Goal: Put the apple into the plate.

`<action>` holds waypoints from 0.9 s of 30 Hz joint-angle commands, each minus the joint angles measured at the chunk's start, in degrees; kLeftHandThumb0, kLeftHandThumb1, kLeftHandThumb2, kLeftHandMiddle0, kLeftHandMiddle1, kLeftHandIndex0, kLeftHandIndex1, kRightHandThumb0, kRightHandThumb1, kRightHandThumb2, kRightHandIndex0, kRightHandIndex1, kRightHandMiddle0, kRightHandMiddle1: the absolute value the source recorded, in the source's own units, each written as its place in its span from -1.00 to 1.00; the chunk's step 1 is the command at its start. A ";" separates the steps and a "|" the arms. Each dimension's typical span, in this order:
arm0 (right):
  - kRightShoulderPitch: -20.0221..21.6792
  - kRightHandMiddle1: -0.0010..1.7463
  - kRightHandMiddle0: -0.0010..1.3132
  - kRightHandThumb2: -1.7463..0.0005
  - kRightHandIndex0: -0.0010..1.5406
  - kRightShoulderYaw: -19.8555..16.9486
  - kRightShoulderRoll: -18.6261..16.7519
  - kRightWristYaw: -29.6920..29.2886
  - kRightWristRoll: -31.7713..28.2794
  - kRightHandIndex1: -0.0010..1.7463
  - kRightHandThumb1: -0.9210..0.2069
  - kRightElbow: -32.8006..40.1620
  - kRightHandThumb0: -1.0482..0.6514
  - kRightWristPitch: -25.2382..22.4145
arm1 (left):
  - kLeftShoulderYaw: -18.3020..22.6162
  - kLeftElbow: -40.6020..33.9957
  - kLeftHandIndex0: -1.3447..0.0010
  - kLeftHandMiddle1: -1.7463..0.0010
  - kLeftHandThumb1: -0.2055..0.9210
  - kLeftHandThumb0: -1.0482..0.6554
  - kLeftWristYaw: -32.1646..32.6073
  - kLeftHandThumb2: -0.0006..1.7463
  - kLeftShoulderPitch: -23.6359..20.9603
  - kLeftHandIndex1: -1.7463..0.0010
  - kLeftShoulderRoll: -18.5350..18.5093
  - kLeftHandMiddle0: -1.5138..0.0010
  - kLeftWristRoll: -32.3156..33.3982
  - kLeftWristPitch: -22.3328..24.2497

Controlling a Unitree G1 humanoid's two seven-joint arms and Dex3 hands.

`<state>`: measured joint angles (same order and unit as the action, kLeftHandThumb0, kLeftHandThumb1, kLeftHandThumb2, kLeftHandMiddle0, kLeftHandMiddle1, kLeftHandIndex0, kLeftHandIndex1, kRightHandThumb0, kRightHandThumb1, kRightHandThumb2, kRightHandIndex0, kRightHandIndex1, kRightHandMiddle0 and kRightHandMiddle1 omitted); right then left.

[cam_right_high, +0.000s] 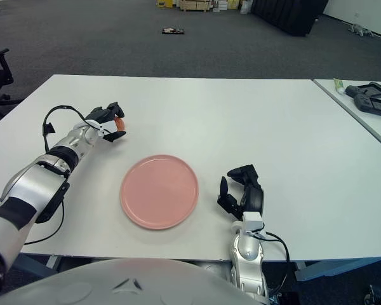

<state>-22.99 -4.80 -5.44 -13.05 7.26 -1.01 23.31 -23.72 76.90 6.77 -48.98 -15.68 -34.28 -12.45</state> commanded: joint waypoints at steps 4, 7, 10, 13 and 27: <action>0.22 1.00 -0.44 -0.05 -0.22 -0.48 0.34 -0.36 0.08 0.76 -0.50 0.02 -0.23 -1.10 | -0.38 1.00 0.68 -0.72 0.11 -0.48 -1.24 0.10 1.95 -1.00 -0.10 0.61 -0.26 0.14; 0.25 1.00 -0.44 -0.05 -0.22 -0.54 0.40 -0.54 0.31 0.77 -0.50 -0.02 -0.23 -1.06 | -0.33 0.99 0.67 -0.73 0.11 -0.47 -1.33 0.11 1.96 -1.00 -0.09 0.61 -0.20 0.18; 0.28 1.00 -0.44 -0.04 -0.22 -0.56 0.44 -0.65 0.48 0.77 -0.50 -0.06 -0.23 -1.04 | -0.31 1.00 0.68 -0.73 0.11 -0.47 -1.57 0.11 1.97 -1.00 -0.13 0.61 -0.16 0.21; 0.29 1.00 -0.44 -0.04 -0.23 -0.54 0.45 -0.63 0.43 0.77 -0.51 -0.08 -0.23 -0.93 | -0.29 1.02 0.68 -0.73 0.10 -0.47 -1.80 0.11 1.98 -1.00 -0.18 0.62 -0.14 0.16; 0.44 1.00 -0.43 -0.05 -0.19 -0.54 0.66 0.00 -0.36 0.79 -0.49 -0.38 -0.23 -0.27 | -0.16 1.25 0.32 -0.83 0.24 -0.27 -1.33 0.21 3.56 -0.98 -0.81 0.58 -0.10 -0.42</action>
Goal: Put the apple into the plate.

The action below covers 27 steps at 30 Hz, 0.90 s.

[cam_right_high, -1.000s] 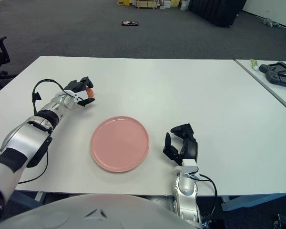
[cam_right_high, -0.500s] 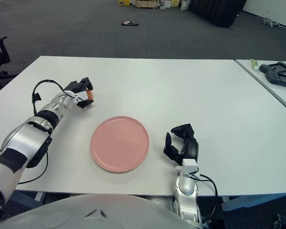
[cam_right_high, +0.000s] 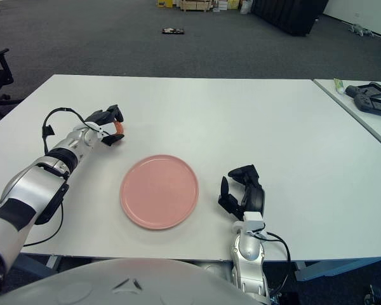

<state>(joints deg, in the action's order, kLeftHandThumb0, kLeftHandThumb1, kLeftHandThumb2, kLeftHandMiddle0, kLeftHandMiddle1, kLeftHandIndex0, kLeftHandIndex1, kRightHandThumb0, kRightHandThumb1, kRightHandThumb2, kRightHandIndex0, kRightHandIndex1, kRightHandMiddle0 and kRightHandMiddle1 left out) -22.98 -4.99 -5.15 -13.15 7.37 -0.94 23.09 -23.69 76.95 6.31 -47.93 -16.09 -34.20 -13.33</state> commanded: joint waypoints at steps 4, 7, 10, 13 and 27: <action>0.40 1.00 -0.43 -0.05 -0.20 -0.41 0.32 0.22 -0.78 0.78 -0.49 -0.30 -0.23 -0.33 | -0.38 1.38 0.33 -0.70 0.10 0.06 0.39 0.28 3.63 -1.00 -0.38 0.27 -0.48 1.69; 0.35 1.00 -0.43 -0.05 -0.20 -0.57 0.27 0.16 -0.92 0.78 -0.49 -0.12 -0.23 -0.74 | -0.78 1.52 0.31 -0.72 -0.06 0.17 2.09 0.41 4.44 -1.00 -0.07 0.14 -0.95 3.15; 0.33 1.00 -0.43 -0.05 -0.18 -0.70 0.29 0.07 -0.89 0.79 -0.50 -0.10 -0.23 -1.00 | -1.24 1.70 0.24 -0.75 -0.25 0.21 3.62 0.56 5.35 -1.00 0.26 0.03 -1.36 4.36; 0.35 1.00 -0.43 -0.05 -0.17 -0.82 0.32 0.10 -0.96 0.79 -0.50 -0.12 -0.23 -1.04 | -1.34 1.84 0.16 -0.73 -0.39 0.22 3.98 0.65 5.67 -1.00 0.50 -0.06 -1.35 5.68; 0.56 1.00 -0.44 -0.04 -0.18 -1.22 0.03 -0.16 -1.10 0.79 -0.50 -0.17 -0.23 -0.29 | 1.61 1.82 0.16 -0.78 -0.48 0.23 4.63 0.74 7.57 -1.00 1.83 -0.13 1.57 8.99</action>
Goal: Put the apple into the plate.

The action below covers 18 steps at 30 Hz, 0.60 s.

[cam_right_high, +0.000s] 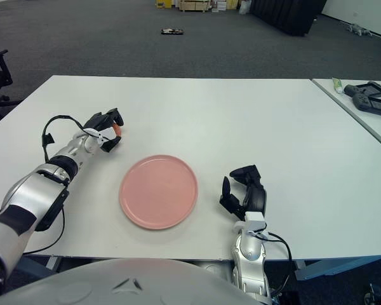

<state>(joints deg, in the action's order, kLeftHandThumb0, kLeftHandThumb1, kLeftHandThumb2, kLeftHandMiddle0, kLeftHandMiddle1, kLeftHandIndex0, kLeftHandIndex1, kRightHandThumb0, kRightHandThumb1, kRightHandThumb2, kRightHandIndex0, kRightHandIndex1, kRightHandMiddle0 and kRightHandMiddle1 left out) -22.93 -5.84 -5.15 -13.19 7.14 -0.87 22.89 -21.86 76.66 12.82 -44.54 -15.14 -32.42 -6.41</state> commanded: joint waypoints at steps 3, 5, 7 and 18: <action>0.69 1.00 -0.44 -0.04 -0.18 -0.44 0.12 0.06 -1.05 0.79 -0.50 -0.48 -0.23 0.44 | -0.46 2.10 0.17 -0.80 -0.48 0.23 -1.84 0.75 4.50 -1.00 0.91 -0.12 -0.36 2.14; 0.78 1.00 -0.44 -0.04 -0.18 -0.43 0.17 0.06 -1.02 0.79 -0.50 -0.61 -0.23 0.65 | -0.53 2.06 0.17 -0.81 -0.47 0.23 -1.74 0.75 4.58 -1.00 0.92 -0.11 -0.38 2.13; 0.83 1.00 -0.44 -0.04 -0.18 -0.40 0.34 0.04 -0.82 0.79 -0.50 -0.70 -0.23 0.64 | -0.47 2.08 0.18 -0.81 -0.47 0.23 -1.88 0.75 4.47 -1.00 0.89 -0.11 -0.31 2.20; 1.36 1.00 -0.44 -0.04 -0.18 -0.51 0.61 0.29 -1.18 0.80 -0.50 -1.10 -0.23 0.20 | 0.28 2.05 0.17 -0.85 -0.48 0.23 -1.72 0.77 5.09 -1.00 1.08 -0.10 0.41 2.24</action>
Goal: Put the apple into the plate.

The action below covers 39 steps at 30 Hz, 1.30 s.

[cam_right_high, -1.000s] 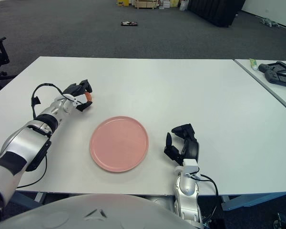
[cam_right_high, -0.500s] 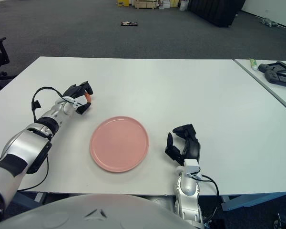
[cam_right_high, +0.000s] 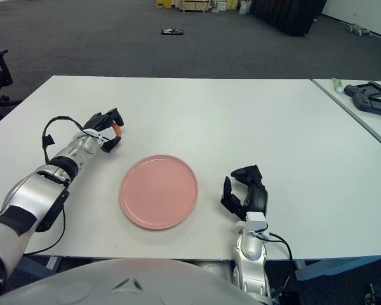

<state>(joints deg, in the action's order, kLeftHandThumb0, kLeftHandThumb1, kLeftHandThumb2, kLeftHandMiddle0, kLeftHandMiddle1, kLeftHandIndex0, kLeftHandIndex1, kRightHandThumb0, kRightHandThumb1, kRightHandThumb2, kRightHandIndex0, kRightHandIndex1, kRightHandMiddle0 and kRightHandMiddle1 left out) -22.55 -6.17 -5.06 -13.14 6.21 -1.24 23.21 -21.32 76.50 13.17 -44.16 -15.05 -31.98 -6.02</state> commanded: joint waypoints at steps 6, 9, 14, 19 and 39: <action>1.26 1.00 -0.45 -0.02 -0.18 -0.25 0.77 0.67 -0.49 0.79 -0.53 -1.15 -0.23 0.27 | 0.63 2.16 0.17 -0.85 -0.49 0.23 -1.94 0.77 5.12 -1.00 0.85 -0.10 0.55 1.09; 1.37 1.00 -0.46 -0.01 -0.18 -0.34 0.71 0.48 -0.29 0.79 -0.54 -1.30 -0.22 0.30 | 1.47 2.00 0.17 -0.85 -0.49 0.23 -1.93 0.78 4.91 -1.00 0.98 -0.11 1.23 1.10; 1.43 1.00 -0.46 -0.02 -0.20 -0.53 0.47 -0.21 0.19 0.78 -0.54 -1.39 -0.22 -0.17 | 3.31 1.31 0.17 -0.84 -0.49 0.23 -1.36 0.77 3.61 -1.00 1.16 -0.11 3.08 0.78; 1.39 1.00 -0.46 -0.02 -0.22 -0.51 0.46 -0.24 -0.01 0.76 -0.54 -1.37 -0.22 -0.51 | 5.19 0.59 0.18 -0.83 -0.48 0.23 -1.17 0.76 2.45 -1.00 0.45 -0.11 4.85 -0.88; 1.95 1.00 -0.44 -0.04 -0.18 -0.48 0.62 0.41 -0.64 0.77 -0.51 -2.45 -0.23 0.64 | 8.72 -8.97 0.19 -0.88 -0.43 0.23 3.62 0.74 0.13 -1.00 -2.97 -0.05 7.43 -11.09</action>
<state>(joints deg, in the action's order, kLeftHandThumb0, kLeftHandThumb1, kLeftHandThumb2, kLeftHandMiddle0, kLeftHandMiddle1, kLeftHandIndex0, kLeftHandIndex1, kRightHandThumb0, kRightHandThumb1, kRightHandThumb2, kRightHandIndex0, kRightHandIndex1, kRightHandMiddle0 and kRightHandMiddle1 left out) -21.20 -6.57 -4.83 -13.02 5.99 -2.64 23.67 -12.77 71.75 14.32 -43.44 -16.88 -24.54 -13.75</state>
